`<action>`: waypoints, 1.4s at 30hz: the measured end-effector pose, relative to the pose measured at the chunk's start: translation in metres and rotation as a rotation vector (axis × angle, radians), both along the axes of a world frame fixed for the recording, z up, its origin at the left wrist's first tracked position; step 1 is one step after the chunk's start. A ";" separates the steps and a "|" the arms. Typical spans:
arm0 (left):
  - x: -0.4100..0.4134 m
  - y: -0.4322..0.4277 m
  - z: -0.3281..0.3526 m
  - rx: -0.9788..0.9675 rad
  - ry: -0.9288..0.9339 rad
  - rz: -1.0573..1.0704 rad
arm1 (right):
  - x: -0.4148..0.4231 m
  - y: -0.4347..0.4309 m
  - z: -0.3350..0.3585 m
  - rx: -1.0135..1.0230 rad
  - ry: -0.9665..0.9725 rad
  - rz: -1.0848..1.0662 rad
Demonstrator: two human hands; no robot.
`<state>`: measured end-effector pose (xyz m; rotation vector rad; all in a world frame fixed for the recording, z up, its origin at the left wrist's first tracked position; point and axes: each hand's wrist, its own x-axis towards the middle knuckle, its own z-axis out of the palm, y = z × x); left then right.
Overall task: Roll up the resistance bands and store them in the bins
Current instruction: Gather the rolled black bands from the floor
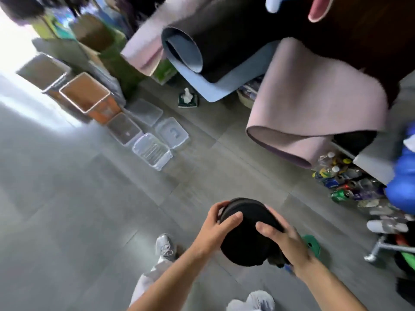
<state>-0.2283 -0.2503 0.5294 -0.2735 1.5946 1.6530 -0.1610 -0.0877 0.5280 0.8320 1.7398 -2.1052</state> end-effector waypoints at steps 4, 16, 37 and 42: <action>-0.053 -0.097 0.060 0.008 0.064 0.112 | -0.073 -0.092 0.065 0.002 0.032 0.146; -0.243 -0.403 0.132 -0.043 0.174 0.253 | -0.288 -0.390 0.136 -0.026 0.164 0.347; -0.700 -0.679 0.101 -0.103 0.084 -0.005 | -0.715 -0.663 0.090 -0.217 0.074 0.157; -0.824 -0.715 0.051 -0.171 0.022 -0.091 | -0.821 -0.712 0.034 -0.194 -0.018 -0.024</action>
